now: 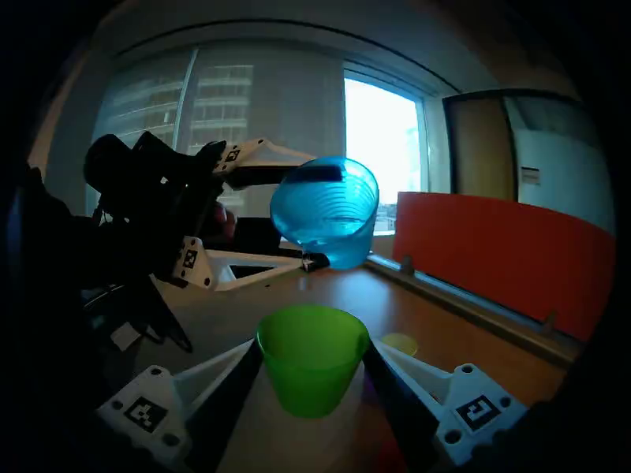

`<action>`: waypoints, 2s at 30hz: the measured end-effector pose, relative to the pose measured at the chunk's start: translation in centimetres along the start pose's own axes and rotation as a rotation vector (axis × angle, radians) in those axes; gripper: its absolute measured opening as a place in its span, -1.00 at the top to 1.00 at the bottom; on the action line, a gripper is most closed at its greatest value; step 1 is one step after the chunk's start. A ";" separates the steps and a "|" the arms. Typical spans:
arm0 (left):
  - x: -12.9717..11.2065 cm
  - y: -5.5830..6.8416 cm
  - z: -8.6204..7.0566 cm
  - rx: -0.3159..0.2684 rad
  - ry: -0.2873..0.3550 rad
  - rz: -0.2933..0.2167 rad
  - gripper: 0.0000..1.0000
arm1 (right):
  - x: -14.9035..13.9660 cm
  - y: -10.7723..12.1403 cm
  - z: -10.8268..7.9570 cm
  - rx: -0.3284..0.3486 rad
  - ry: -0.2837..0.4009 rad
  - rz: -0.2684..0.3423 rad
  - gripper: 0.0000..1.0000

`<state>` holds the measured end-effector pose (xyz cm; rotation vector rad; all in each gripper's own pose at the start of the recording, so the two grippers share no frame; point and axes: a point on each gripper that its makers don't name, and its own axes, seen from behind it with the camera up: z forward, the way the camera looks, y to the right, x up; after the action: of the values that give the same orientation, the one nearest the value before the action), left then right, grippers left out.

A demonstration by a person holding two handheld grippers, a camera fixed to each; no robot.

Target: Pour water

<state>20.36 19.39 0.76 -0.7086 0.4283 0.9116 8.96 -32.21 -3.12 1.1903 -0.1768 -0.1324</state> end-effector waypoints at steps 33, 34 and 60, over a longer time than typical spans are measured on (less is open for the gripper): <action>0.2 0.3 0.2 -0.003 0.002 0.057 -0.68 | 0.1 0.1 -0.3 -0.004 0.006 -0.006 -0.83; 0.1 0.2 0.2 -0.003 0.001 0.056 -0.68 | 0.2 0.1 -0.3 -0.004 0.006 -0.006 -0.83; 0.1 0.5 0.1 -0.007 0.001 0.108 -0.68 | 0.4 0.0 -0.3 -0.008 0.010 -0.010 -0.83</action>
<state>19.99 19.79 0.57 -0.6977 0.4682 1.0144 9.35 -32.04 -3.16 1.1834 -0.1614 -0.1363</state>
